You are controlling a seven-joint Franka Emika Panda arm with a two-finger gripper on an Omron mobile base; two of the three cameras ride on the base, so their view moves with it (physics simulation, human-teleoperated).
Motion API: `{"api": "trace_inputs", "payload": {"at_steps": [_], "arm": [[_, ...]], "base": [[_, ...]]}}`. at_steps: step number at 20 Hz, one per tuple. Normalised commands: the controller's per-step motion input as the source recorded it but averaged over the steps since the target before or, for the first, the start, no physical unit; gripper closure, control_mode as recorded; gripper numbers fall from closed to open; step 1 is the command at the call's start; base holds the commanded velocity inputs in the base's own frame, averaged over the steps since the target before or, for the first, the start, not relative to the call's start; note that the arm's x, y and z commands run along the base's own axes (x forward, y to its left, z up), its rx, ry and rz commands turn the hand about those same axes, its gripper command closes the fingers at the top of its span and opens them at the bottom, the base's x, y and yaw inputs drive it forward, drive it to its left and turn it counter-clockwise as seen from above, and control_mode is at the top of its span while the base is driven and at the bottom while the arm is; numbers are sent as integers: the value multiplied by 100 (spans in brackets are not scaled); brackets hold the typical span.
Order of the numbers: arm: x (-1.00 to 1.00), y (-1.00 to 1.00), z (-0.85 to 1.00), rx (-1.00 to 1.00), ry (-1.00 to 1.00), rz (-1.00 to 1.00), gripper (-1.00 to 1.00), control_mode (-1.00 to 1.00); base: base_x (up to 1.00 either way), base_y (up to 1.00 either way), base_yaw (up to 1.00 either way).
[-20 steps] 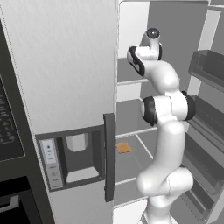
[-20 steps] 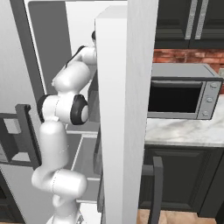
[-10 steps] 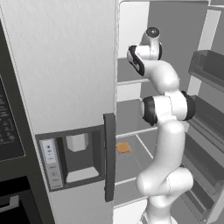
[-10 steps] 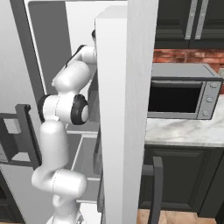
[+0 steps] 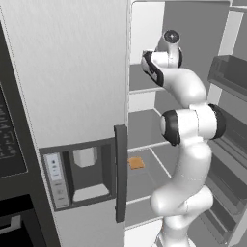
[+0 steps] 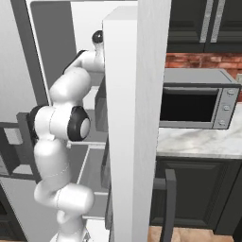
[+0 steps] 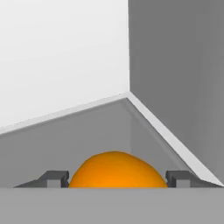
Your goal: Pick the banana and orange from the fridge and place them on the plate next to the blender to make a fruit smoothie.
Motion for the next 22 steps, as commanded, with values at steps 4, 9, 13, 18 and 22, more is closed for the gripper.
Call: {"api": "trace_inputs", "payload": {"at_steps": [4,9,13,18,22], "arm": [[-100,36,8,-3,-31,6,100,-100],[-100,52,54,-2,-30,6,100,-100],[-100,55,95,0,-5,6,100,-100],[-100,42,71,0,12,6,100,-100],[-100,34,-19,0,12,10,100,-100]], "base": [[0,0,0],[0,0,0],[0,0,0],[0,0,0],[0,0,0]]}}
